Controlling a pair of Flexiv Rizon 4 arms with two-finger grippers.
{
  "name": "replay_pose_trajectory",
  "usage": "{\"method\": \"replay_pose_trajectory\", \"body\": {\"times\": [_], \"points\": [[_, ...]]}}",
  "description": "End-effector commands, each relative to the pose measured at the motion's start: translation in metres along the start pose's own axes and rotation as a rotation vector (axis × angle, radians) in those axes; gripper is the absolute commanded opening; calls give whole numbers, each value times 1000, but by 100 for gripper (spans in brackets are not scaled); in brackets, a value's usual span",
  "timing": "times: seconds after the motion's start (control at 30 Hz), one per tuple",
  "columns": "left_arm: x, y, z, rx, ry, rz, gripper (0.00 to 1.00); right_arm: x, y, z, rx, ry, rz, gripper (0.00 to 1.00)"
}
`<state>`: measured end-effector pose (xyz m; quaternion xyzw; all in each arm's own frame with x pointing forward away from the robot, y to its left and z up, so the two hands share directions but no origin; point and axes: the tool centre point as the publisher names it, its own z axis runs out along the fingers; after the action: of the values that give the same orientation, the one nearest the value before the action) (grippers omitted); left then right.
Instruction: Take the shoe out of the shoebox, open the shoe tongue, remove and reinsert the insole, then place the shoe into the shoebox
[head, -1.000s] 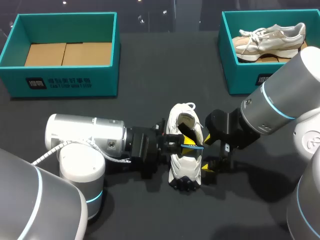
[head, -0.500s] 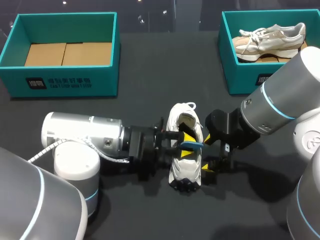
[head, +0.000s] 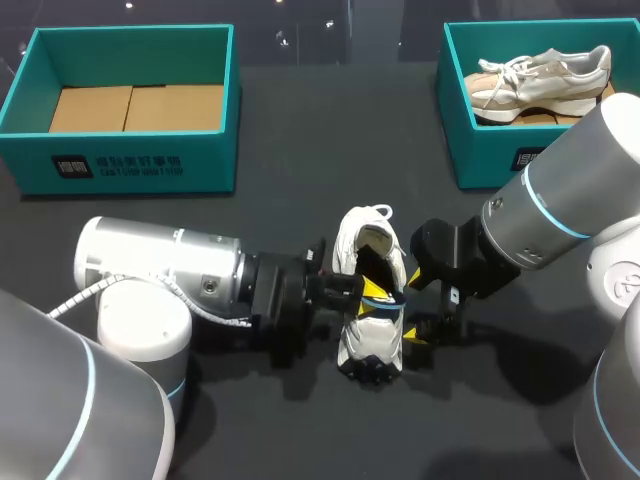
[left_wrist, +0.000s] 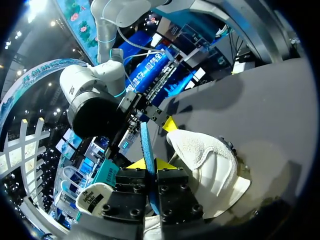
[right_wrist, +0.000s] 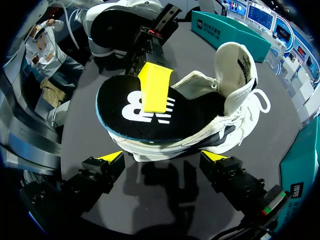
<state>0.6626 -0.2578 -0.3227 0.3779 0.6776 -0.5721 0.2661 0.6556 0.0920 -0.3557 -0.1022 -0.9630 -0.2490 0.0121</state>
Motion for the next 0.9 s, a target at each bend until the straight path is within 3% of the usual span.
{"method": "replay_pose_trajectory", "body": {"times": [0.03,0.43,0.7,0.9], "points": [[4,3,2,-15,15,33,0,1,0,1,1,-4,0,100],[10,31,8,-89,20,115,0,1,0,1,1,-4,0,100],[10,53,14,-151,39,60,0,1,0,1,1,-4,0,100],[9,52,10,-140,39,16,0,1,0,1,1,-4,0,100]]}}
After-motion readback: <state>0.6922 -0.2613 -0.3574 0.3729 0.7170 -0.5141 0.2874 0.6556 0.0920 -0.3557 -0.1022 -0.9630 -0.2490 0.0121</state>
